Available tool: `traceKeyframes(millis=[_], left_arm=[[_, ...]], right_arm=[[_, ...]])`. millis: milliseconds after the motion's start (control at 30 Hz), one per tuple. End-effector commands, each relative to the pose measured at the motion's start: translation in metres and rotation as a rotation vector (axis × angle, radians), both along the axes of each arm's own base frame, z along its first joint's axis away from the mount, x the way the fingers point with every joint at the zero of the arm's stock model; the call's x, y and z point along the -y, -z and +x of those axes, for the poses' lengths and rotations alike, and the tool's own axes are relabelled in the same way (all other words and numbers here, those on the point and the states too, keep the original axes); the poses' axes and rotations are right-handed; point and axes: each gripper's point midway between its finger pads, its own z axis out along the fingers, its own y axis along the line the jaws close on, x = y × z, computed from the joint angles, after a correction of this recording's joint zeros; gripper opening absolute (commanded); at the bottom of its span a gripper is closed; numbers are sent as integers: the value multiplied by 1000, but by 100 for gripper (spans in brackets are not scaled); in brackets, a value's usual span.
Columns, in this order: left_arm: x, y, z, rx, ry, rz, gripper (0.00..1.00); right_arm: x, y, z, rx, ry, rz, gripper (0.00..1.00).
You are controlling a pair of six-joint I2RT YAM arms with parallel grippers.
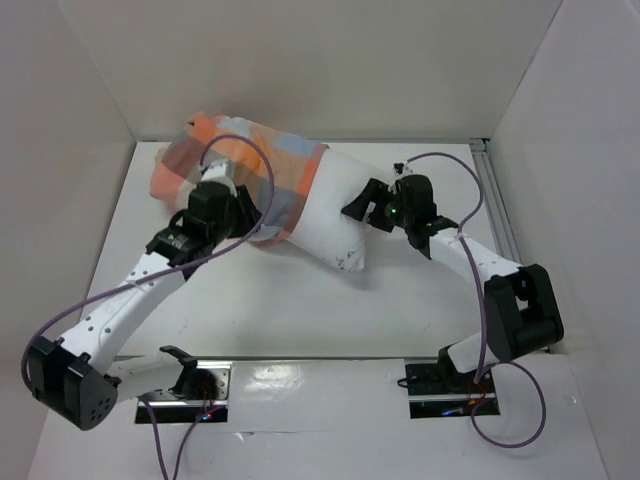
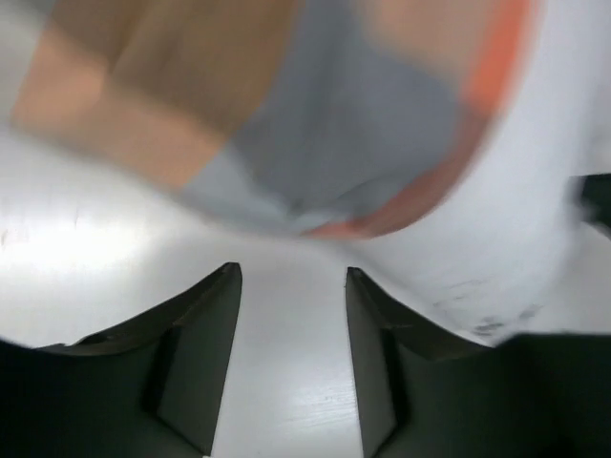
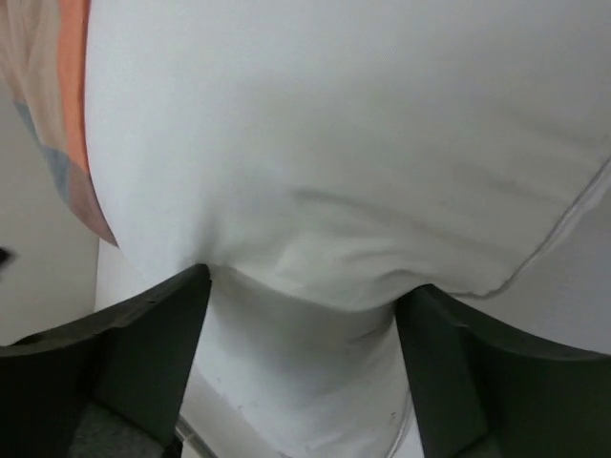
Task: Put the pillow into the pillowcase
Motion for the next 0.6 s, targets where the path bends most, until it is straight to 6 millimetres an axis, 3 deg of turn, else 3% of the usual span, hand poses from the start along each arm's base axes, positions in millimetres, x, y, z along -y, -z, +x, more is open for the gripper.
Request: traceKeyframes(millis=[0,67,100,200,300,333,367,400,500,533,567], left_arm=[[-29,60,-8,-69,-222,-12,64],[-23,56,-17,-1,-191,-63,79],[-23,82,-26,-34,-164,-46,88],[-21,118,-26,-118,-161,-11,94],[-19,143,-13,-152,-176,-20,82],[-9,154,-9,-168,-130,-17,80],[-15,160,-1,-171,-145,-33,74],[-14,156,10,-140,-154,-50,74],[-24,173,29,-176,-174,-52,74],[-20,169,38,-169,-150,-67,74],[-24,185,42,-218,-163,-48,74]], right_arm=[[7,-39,22,90,12,-51,87],[13,-36,16,59,19,-91,92],[20,-35,16,57,44,-120,93],[35,-45,9,69,89,-131,94],[48,-51,0,83,116,-127,96],[53,-46,-4,68,118,-126,96],[54,-52,-8,84,119,-122,96],[59,-52,-9,87,132,-121,96],[64,-49,-21,59,110,-101,96],[67,-45,-23,44,103,-91,97],[69,-44,-28,37,103,-87,97]])
